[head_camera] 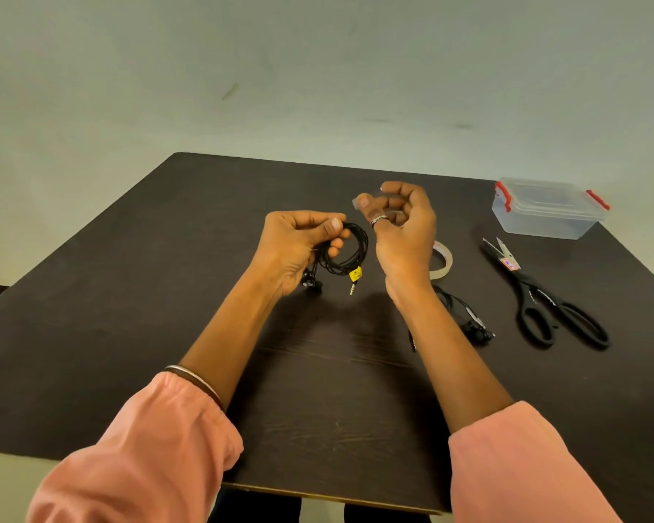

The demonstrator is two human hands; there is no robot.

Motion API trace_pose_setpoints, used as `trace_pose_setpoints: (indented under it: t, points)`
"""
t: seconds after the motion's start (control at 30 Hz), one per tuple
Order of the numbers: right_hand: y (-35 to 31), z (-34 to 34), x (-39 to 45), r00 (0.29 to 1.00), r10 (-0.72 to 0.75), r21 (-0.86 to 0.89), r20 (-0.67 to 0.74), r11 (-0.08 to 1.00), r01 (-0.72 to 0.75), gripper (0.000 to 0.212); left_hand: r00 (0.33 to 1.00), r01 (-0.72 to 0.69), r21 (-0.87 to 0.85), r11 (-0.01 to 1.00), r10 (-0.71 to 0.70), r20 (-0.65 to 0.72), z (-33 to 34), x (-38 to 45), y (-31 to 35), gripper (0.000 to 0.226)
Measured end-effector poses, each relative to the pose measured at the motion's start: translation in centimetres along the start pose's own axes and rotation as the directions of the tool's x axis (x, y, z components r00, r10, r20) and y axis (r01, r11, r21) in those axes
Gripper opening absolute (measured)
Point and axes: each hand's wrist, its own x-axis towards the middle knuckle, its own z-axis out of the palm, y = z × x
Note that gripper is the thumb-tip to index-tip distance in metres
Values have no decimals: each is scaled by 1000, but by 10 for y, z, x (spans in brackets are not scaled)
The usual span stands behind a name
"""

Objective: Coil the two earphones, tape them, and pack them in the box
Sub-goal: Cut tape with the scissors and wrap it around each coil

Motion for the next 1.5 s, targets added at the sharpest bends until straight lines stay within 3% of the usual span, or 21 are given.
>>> trace_pose_setpoints:
  t: [0.17,0.4,0.63,0.77,1.0,1.07,1.13,1.27,1.33,1.5]
  points:
    - [6,1,0,977,-194,-70,83,977,200,34,998,25,1,1000,-25,56,3,0,-3,14]
    - [11,-3,1,917,-323,-198,234,907,371,39,999,23,-43,999,-21,42,1,-2,1,28]
    - [6,-10,2,831,-383,-262,404,822,506,54,999,28,-65,998,-29,-16,-4,1,2,34]
    - [2,-16,6,747,-415,-333,520,706,625,72,999,30,-89,996,-33,-34,-4,2,-1,34]
    - [1,-19,10,653,-401,-306,643,646,699,101,997,13,-126,992,-23,-79,-7,4,-2,29]
    - [1,-19,7,653,-375,-282,658,681,676,104,996,10,-103,995,-19,-87,-9,4,-1,29]
    - [-1,-21,7,683,-358,-204,637,776,597,94,997,7,-75,997,-13,-82,-11,4,-1,31]
    - [-3,-25,9,812,-286,-101,508,917,386,75,999,-35,21,999,36,-32,-11,5,-1,37]
    - [-4,-24,8,841,-259,-110,475,931,348,75,998,-65,85,994,67,-21,-9,3,-2,37]
    - [-3,-20,5,832,-258,-120,490,926,358,85,990,-135,170,976,138,-6,-11,3,-3,27]
